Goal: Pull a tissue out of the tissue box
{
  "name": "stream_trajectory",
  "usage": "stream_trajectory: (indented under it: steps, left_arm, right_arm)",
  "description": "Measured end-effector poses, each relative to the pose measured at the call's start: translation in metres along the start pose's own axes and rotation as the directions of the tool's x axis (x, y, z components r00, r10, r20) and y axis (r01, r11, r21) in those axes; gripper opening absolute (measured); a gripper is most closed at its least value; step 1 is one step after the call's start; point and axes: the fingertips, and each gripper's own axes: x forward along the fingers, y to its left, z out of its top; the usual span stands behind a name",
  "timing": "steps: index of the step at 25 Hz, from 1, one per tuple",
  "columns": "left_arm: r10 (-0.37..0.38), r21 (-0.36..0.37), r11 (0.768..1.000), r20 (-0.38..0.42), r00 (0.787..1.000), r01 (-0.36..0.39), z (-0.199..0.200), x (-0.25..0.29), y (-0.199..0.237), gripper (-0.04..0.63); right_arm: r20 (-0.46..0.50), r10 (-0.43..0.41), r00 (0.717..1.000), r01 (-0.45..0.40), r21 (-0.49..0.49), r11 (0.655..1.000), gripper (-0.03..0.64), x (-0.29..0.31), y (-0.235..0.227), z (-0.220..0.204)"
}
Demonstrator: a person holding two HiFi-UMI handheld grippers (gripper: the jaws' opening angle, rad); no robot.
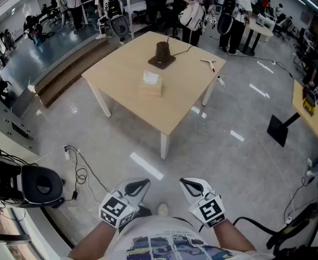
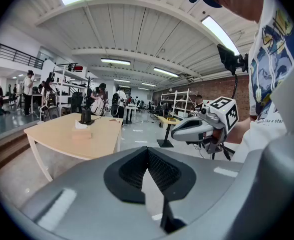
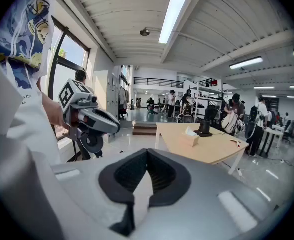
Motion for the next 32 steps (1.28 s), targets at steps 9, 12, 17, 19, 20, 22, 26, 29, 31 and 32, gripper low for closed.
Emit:
stream_trajectory:
  steps: [9,12,17,19,20,22,26,29,31,32]
  left_arm:
    - [-0.024,0.017,1.000,0.001,1.000,0.024,0.009,0.015,-0.001,0.003]
    - [-0.027,0.029,0.999,-0.001,1.000,0.027,0.009,0.016,0.003,0.003]
    - [-0.027,0.018,0.999,0.007,1.000,0.027,0.010,0.017,0.012,0.003]
    - [-0.021,0.015,1.000,0.005,1.000,0.021,0.010,0.017,0.016,0.003]
    - [-0.018,0.013,1.000,0.004,1.000,0.018,0.011,0.017,0.018,0.003]
    - [-0.013,0.011,1.000,0.003,1.000,0.013,0.012,0.015,0.021,0.003]
    - [-0.001,0.011,1.000,0.000,1.000,0.001,0.009,0.016,0.030,0.003]
    - [0.008,0.001,1.000,-0.002,1.000,-0.008,0.004,0.017,0.042,0.003]
    - [0.009,-0.015,1.000,-0.007,1.000,-0.010,0.001,0.016,0.050,0.003]
    - [0.008,-0.023,1.000,-0.010,1.000,-0.008,0.000,0.017,0.053,0.003]
  right_arm:
    - [-0.003,-0.023,1.000,0.023,0.007,1.000,0.003,-0.003,-0.014,-0.001]
    - [-0.006,-0.029,1.000,0.029,0.005,1.000,0.003,0.001,-0.018,0.000]
    - [-0.006,-0.023,1.000,0.023,0.002,1.000,0.003,0.009,-0.021,0.001]
    - [-0.004,-0.017,1.000,0.017,0.007,1.000,0.003,0.013,-0.022,0.004]
    - [-0.003,-0.013,1.000,0.014,0.011,1.000,0.003,0.015,-0.022,0.006]
    - [0.003,-0.005,1.000,0.005,0.017,1.000,0.003,0.018,-0.022,0.010]
    - [-0.007,0.020,1.000,-0.020,0.018,1.000,0.003,0.028,-0.020,0.009]
    - [-0.021,0.035,0.999,-0.034,0.026,0.999,0.003,0.040,-0.020,0.005]
    - [-0.035,0.044,0.998,-0.043,0.030,0.999,0.003,0.048,-0.020,0.004]
    - [-0.041,0.048,0.998,-0.047,0.036,0.998,0.003,0.052,-0.020,0.004]
